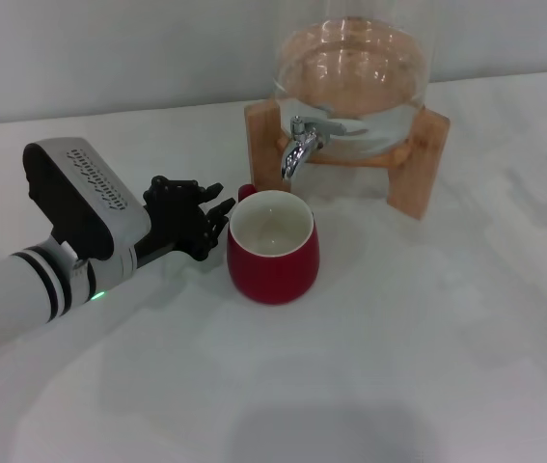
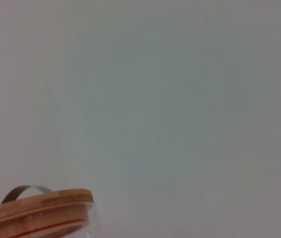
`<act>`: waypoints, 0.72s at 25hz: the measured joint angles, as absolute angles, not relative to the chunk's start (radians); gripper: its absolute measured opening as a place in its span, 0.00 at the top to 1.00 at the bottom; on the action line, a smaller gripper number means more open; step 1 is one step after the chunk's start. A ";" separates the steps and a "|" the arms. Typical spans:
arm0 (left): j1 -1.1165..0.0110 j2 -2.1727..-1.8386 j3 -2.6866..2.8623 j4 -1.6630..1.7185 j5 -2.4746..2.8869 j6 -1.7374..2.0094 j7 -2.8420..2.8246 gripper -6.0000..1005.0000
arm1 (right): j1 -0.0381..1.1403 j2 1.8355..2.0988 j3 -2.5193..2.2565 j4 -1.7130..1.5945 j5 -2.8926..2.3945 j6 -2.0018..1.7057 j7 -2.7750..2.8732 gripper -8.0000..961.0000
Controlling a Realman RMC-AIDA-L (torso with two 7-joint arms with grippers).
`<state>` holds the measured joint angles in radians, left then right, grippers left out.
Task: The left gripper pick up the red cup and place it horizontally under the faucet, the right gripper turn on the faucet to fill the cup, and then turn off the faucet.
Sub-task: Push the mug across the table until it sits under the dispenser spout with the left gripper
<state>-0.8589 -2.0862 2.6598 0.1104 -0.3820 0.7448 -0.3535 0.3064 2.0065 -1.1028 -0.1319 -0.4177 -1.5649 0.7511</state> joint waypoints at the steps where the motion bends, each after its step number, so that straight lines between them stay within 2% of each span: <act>1: -0.858 -2.086 2.660 0.110 -0.382 0.743 -0.354 0.76 | 0.306 2.006 -1.103 -0.132 -0.418 -1.565 0.751 0.14; 18: -0.854 -2.085 2.660 0.109 -0.384 0.731 -0.360 0.73 | 0.302 2.003 -1.103 -0.132 -0.417 -1.566 0.777 0.14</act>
